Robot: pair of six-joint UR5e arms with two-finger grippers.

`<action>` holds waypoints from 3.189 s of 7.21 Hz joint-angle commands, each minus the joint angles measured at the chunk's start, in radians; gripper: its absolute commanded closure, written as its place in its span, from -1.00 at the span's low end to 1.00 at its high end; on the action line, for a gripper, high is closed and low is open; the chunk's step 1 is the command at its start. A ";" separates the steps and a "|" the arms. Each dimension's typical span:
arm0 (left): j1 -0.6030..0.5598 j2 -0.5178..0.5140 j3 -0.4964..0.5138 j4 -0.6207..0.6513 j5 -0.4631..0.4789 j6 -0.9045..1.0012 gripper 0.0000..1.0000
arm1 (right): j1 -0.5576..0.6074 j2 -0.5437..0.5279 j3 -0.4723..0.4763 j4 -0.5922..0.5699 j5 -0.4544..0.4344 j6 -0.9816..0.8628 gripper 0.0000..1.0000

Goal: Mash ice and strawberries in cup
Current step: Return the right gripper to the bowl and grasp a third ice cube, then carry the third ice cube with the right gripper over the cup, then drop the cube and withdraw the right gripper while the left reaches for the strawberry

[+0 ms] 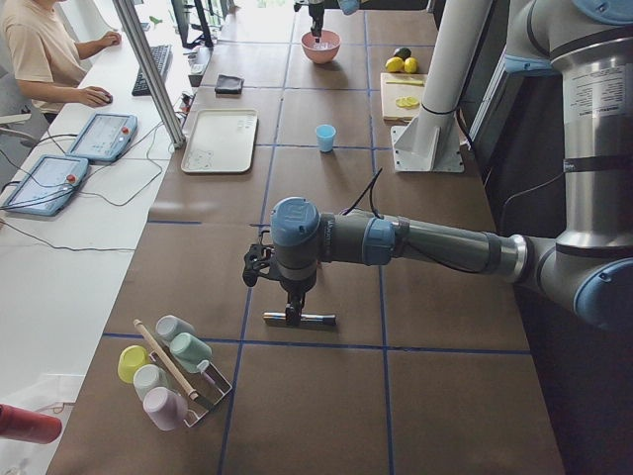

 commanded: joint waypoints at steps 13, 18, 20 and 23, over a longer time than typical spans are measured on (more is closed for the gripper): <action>0.002 0.021 -0.019 0.000 0.000 -0.002 -1.00 | -0.685 0.857 -0.276 -0.015 -0.338 0.979 0.89; 0.001 0.021 -0.020 0.000 0.000 -0.002 -1.00 | -0.674 0.837 -0.266 -0.025 -0.335 0.978 -0.97; 0.000 0.021 -0.019 0.000 0.000 -0.002 -1.00 | -0.635 0.752 -0.141 -0.076 -0.305 0.969 -0.98; 0.000 0.027 -0.004 -0.002 -0.002 -0.001 -1.00 | -0.416 0.509 0.118 -0.192 -0.127 0.723 -0.98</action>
